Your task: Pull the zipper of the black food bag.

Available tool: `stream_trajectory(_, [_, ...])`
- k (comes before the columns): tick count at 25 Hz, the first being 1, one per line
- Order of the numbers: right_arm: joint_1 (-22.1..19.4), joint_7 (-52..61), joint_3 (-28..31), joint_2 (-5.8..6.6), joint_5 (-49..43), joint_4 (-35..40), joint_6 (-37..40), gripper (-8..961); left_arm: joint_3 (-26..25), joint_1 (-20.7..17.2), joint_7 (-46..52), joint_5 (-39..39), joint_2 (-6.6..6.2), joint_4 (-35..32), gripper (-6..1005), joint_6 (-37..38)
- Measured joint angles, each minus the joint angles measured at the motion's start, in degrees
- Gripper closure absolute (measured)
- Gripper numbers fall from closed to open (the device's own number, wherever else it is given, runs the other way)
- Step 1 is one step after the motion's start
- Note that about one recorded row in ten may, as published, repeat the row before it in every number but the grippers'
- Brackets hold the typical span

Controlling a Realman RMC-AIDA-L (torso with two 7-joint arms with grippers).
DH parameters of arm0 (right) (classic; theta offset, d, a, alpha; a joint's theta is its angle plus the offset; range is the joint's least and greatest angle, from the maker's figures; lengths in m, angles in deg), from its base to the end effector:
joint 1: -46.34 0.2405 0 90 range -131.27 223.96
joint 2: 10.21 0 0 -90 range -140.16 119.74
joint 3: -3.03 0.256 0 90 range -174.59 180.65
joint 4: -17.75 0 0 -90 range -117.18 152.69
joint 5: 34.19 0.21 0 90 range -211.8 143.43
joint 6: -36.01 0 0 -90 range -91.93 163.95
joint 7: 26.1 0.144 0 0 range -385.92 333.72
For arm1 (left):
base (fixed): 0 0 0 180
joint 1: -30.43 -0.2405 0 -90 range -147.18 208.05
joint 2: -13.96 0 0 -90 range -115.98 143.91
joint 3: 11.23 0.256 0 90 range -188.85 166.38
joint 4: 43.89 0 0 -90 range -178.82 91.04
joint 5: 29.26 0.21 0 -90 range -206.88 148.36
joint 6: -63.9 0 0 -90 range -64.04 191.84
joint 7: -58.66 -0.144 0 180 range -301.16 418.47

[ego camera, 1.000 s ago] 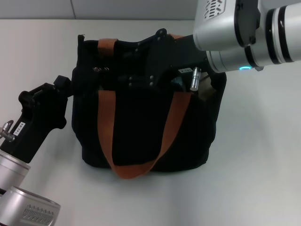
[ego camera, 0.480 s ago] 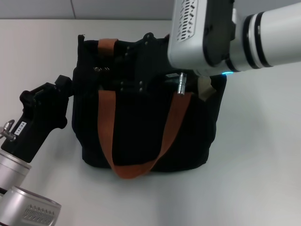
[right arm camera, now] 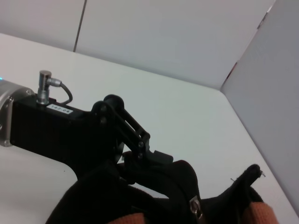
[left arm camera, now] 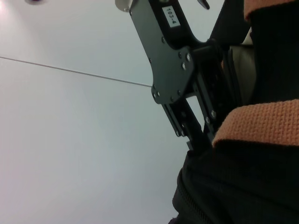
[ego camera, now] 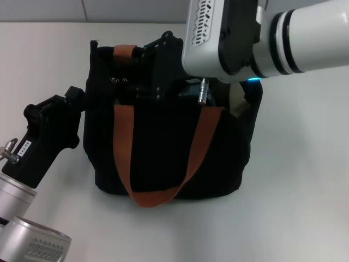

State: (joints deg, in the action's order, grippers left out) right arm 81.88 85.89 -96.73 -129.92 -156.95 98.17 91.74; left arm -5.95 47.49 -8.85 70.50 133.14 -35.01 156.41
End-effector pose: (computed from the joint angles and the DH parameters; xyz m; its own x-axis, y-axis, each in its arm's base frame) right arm 0.0530 0.3516 -0.0682 0.9745 0.2140 -0.0668 0.1766 -0.9162 -0.3598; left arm -0.3067 0.2365 -0.0403 0.7404 -0.4882 -0.4621 -0.4921 0.0748 -0.8673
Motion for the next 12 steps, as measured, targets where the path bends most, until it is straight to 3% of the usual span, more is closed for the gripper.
stream_trajectory(12, [1.92,0.61,-1.63,0.0,-0.02,-2.55,-2.15,517,0.07,0.09,0.0,0.0,0.0,0.0,953,0.22])
